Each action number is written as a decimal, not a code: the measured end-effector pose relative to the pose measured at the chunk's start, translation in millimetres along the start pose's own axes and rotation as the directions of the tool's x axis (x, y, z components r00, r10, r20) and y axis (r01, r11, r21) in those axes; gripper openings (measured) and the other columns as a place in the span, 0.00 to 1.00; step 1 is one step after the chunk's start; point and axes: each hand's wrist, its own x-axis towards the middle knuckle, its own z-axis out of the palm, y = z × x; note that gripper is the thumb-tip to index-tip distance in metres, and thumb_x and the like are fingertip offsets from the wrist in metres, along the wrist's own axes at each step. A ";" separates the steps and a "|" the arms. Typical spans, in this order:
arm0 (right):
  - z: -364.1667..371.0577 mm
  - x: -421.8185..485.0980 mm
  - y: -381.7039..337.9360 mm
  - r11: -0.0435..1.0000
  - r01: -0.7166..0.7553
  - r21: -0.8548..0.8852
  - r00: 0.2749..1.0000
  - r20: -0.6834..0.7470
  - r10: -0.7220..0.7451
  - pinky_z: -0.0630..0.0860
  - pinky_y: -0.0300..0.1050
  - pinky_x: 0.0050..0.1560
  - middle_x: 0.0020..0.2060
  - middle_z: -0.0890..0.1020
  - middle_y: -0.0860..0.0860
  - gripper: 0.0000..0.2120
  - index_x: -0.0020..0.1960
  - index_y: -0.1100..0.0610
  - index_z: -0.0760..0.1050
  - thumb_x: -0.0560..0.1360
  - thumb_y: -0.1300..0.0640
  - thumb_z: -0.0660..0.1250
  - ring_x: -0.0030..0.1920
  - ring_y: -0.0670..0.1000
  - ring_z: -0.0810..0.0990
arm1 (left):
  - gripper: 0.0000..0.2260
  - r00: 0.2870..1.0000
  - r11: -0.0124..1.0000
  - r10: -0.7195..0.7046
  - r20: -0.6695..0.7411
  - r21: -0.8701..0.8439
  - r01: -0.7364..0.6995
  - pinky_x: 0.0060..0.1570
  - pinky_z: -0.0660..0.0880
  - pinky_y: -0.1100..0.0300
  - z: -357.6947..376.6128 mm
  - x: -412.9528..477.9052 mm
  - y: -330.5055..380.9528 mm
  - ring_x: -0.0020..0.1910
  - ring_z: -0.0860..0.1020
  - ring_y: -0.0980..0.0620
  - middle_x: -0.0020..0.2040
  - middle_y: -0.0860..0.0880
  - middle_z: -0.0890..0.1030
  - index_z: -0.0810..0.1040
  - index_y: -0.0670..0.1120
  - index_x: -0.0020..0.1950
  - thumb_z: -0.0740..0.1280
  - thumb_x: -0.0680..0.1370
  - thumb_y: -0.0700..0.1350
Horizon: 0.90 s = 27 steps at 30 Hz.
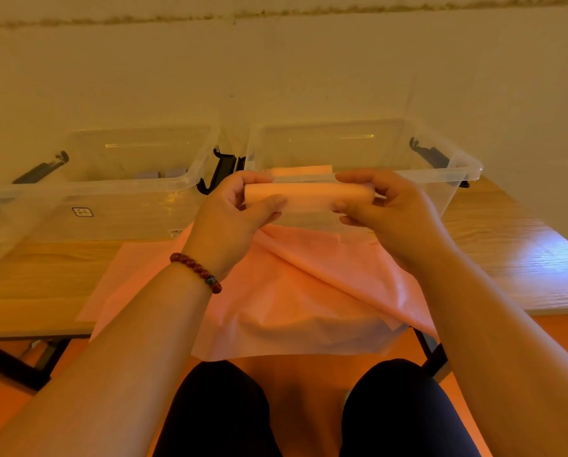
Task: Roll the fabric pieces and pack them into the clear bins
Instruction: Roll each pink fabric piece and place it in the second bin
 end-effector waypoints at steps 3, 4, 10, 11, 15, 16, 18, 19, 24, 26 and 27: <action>-0.5 6.2 -0.2 0.998 0.005 -0.055 1.000 0.004 -0.005 0.81 0.41 0.50 0.47 0.81 0.42 0.16 0.49 0.46 0.80 0.71 0.66 0.74 0.40 0.41 0.82 | 0.10 0.999 0.987 0.049 -0.001 0.150 -0.048 0.41 0.77 0.69 -2.7 5.0 1.3 0.44 0.79 0.63 0.51 0.56 0.77 0.75 0.53 0.52 0.70 0.75 0.42; -0.8 7.7 -0.4 0.997 0.010 -0.077 1.000 0.008 -0.010 0.81 0.42 0.51 0.46 0.81 0.42 0.16 0.49 0.45 0.80 0.71 0.65 0.74 0.40 0.40 0.82 | 0.10 0.997 0.967 0.079 0.008 0.243 -0.079 0.41 0.76 0.71 -4.2 6.5 1.9 0.44 0.78 0.63 0.51 0.58 0.76 0.75 0.54 0.53 0.71 0.75 0.44; -2.8 17.0 -2.8 0.875 0.170 -0.453 0.985 0.096 -0.142 0.71 0.27 0.43 0.44 0.77 0.36 0.14 0.55 0.46 0.79 0.72 0.58 0.74 0.40 0.34 0.76 | 0.10 0.972 0.794 0.206 0.112 0.562 -0.233 0.38 0.67 0.79 -13.6 18.3 3.4 0.44 0.73 0.64 0.49 0.62 0.73 0.73 0.57 0.54 0.70 0.76 0.48; -2.9 19.2 -2.5 0.816 0.224 -0.533 0.975 0.130 -0.183 0.69 0.26 0.43 0.45 0.77 0.37 0.15 0.58 0.48 0.79 0.73 0.57 0.73 0.41 0.34 0.74 | 0.10 0.961 0.742 0.240 0.141 0.612 -0.275 0.40 0.66 0.79 -15.0 20.8 2.4 0.45 0.72 0.63 0.50 0.60 0.73 0.74 0.55 0.56 0.69 0.76 0.49; -2.5 27.9 3.2 0.537 0.422 -0.730 0.901 0.270 -0.341 0.72 0.47 0.54 0.53 0.82 0.53 0.16 0.63 0.56 0.78 0.75 0.56 0.70 0.53 0.55 0.78 | 0.12 0.907 0.545 0.326 0.267 0.731 -0.411 0.44 0.64 0.78 -21.5 31.0 -1.0 0.48 0.66 0.62 0.52 0.57 0.71 0.75 0.50 0.60 0.67 0.77 0.51; -1.8 29.4 5.6 0.503 0.439 -0.744 0.891 0.287 -0.353 0.73 0.51 0.55 0.53 0.82 0.55 0.15 0.62 0.57 0.78 0.76 0.57 0.70 0.54 0.59 0.78 | 0.12 0.901 0.522 0.329 0.283 0.740 -0.423 0.45 0.63 0.78 -22.3 33.2 -1.9 0.47 0.66 0.62 0.52 0.56 0.71 0.75 0.50 0.60 0.66 0.78 0.51; -0.1 31.5 8.0 0.498 0.437 -0.749 0.890 0.279 -0.361 0.73 0.52 0.53 0.52 0.82 0.55 0.14 0.61 0.57 0.78 0.76 0.58 0.69 0.53 0.59 0.78 | 0.13 0.902 0.513 0.323 0.287 0.748 -0.421 0.45 0.63 0.78 -23.2 37.4 -3.2 0.48 0.66 0.62 0.53 0.56 0.71 0.75 0.50 0.60 0.66 0.78 0.52; 0.7 32.7 9.0 0.500 0.441 -0.746 0.886 0.271 -0.376 0.72 0.50 0.53 0.52 0.82 0.55 0.13 0.60 0.57 0.79 0.77 0.58 0.68 0.53 0.59 0.78 | 0.13 0.903 0.512 0.322 0.285 0.750 -0.419 0.45 0.62 0.79 -23.5 39.3 -3.5 0.49 0.66 0.62 0.53 0.56 0.71 0.75 0.50 0.61 0.65 0.78 0.52; 1.7 41.4 4.2 0.542 0.450 -0.710 0.873 0.224 -0.432 0.65 0.36 0.48 0.50 0.82 0.57 0.13 0.57 0.61 0.80 0.75 0.57 0.66 0.49 0.57 0.79 | 0.16 0.907 0.519 0.342 0.247 0.755 -0.401 0.49 0.62 0.71 -29.2 50.3 3.0 0.54 0.67 0.60 0.55 0.58 0.69 0.73 0.50 0.64 0.62 0.79 0.54; 1.0 46.0 0.5 0.554 0.443 -0.705 0.878 0.214 -0.429 0.64 0.34 0.48 0.50 0.82 0.56 0.12 0.57 0.60 0.80 0.76 0.58 0.67 0.49 0.56 0.79 | 0.18 0.915 0.503 0.327 0.236 0.776 -0.380 0.54 0.63 0.65 -32.5 57.9 5.8 0.56 0.66 0.60 0.56 0.59 0.68 0.72 0.50 0.66 0.60 0.80 0.55; 0.4 48.8 -0.8 0.555 0.437 -0.708 0.881 0.213 -0.422 0.64 0.34 0.47 0.50 0.82 0.55 0.11 0.58 0.60 0.80 0.77 0.59 0.68 0.50 0.55 0.78 | 0.18 0.917 0.488 0.314 0.247 0.786 -0.379 0.55 0.63 0.63 -33.9 62.6 6.8 0.56 0.65 0.60 0.56 0.59 0.67 0.71 0.51 0.67 0.59 0.79 0.56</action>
